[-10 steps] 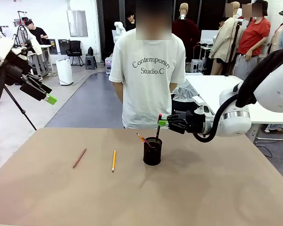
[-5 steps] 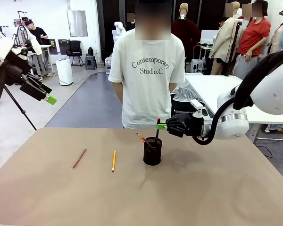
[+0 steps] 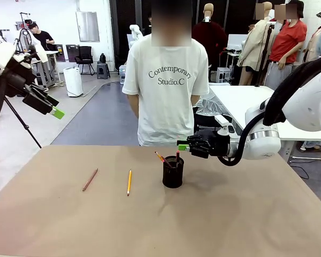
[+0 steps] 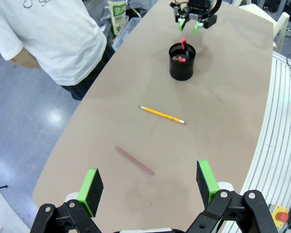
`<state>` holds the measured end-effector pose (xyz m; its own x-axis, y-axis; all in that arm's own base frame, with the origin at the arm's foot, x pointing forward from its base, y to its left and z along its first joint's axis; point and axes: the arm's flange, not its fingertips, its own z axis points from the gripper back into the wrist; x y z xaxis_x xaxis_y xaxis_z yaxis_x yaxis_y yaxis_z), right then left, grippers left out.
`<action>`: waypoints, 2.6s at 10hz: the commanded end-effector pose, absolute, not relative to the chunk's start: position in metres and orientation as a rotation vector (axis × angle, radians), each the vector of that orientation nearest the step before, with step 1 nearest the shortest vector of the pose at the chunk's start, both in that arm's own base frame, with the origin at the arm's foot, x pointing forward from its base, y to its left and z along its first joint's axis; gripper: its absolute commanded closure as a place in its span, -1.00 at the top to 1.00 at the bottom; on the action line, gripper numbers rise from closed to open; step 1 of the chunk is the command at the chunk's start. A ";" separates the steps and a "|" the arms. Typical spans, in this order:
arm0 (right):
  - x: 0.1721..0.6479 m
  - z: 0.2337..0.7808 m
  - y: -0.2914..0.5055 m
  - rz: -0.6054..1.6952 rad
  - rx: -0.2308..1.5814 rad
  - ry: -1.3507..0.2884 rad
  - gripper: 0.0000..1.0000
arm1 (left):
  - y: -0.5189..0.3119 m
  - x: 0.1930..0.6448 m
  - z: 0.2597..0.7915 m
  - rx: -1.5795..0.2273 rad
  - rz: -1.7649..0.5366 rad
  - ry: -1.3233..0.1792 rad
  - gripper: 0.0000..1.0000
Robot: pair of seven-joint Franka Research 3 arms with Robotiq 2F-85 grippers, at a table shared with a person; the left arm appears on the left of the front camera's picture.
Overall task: Place the pens into the pen holder.
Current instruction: Pick up a writing instrument from the table and place it into the Pen holder.
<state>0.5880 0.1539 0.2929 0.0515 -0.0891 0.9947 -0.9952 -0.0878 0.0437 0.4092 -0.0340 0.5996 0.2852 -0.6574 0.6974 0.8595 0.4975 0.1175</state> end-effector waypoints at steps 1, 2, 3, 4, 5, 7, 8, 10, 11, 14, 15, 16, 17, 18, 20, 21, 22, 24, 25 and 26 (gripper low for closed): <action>0.593 0.295 0.156 1.238 1.343 -1.206 1.00 | -0.033 0.408 0.600 -0.311 -1.043 -0.770 1.00; 0.594 0.296 0.155 1.247 1.347 -1.204 1.00 | -0.033 0.408 0.600 -0.311 -1.043 -0.770 1.00; 0.595 0.298 0.153 1.253 1.345 -1.207 1.00 | -0.033 0.408 0.600 -0.311 -1.043 -0.770 1.00; 0.594 0.301 0.152 1.263 1.349 -1.199 1.00 | -0.033 0.408 0.600 -0.311 -1.043 -0.770 1.00; 0.593 0.306 0.149 1.275 1.347 -1.187 1.00 | -0.033 0.408 0.600 -0.311 -1.043 -0.770 1.00; 0.594 0.320 0.144 1.316 1.305 -1.152 1.00 | -0.033 0.408 0.600 -0.311 -1.043 -0.770 1.00; 0.591 0.328 0.140 1.336 1.272 -1.117 1.00 | -0.033 0.408 0.600 -0.311 -1.043 -0.770 1.00; 0.590 0.341 0.136 1.351 1.229 -1.070 1.00 | -0.033 0.408 0.600 -0.311 -1.043 -0.770 1.00; 0.590 0.351 0.130 1.381 1.191 -1.044 1.00 | -0.033 0.408 0.600 -0.311 -1.043 -0.770 1.00; 0.592 0.400 0.107 1.448 1.051 -0.891 1.00 | -0.033 0.408 0.600 -0.311 -1.043 -0.770 1.00; 0.594 0.416 0.099 1.462 1.007 -0.862 1.00 | -0.033 0.408 0.600 -0.311 -1.043 -0.770 1.00; 0.596 0.430 0.090 1.462 0.931 -0.852 1.00 | -0.033 0.408 0.600 -0.311 -1.043 -0.770 1.00; 0.597 0.444 0.077 1.449 0.881 -0.801 1.00 | -0.033 0.408 0.600 -0.311 -1.043 -0.770 1.00; 0.602 0.456 0.059 1.432 0.803 -0.764 1.00 | -0.033 0.408 0.600 -0.311 -1.043 -0.770 1.00; 0.607 0.469 0.028 1.445 0.714 -0.717 1.00 | -0.033 0.408 0.600 -0.311 -1.043 -0.770 1.00; 0.608 0.473 0.016 1.433 0.685 -0.695 1.00 | -0.033 0.408 0.600 -0.311 -1.043 -0.770 1.00; 0.608 0.475 0.006 1.431 0.676 -0.659 1.00 | -0.033 0.408 0.600 -0.311 -1.043 -0.770 1.00; 0.609 0.472 -0.001 1.412 0.697 -0.653 1.00 | -0.033 0.408 0.600 -0.311 -1.043 -0.770 1.00; 0.610 0.468 0.000 1.405 0.732 -0.665 1.00 | -0.033 0.408 0.600 -0.311 -1.043 -0.770 1.00; 0.604 0.467 -0.006 1.433 0.679 -0.681 1.00 | -0.033 0.408 0.600 -0.311 -1.043 -0.770 1.00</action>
<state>0.6047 -0.0044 0.4626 0.0318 0.6372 0.7701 -0.9995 0.0212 0.0237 0.4093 -0.0340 0.5996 0.2854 -0.6574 0.6974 0.8594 0.4977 0.1175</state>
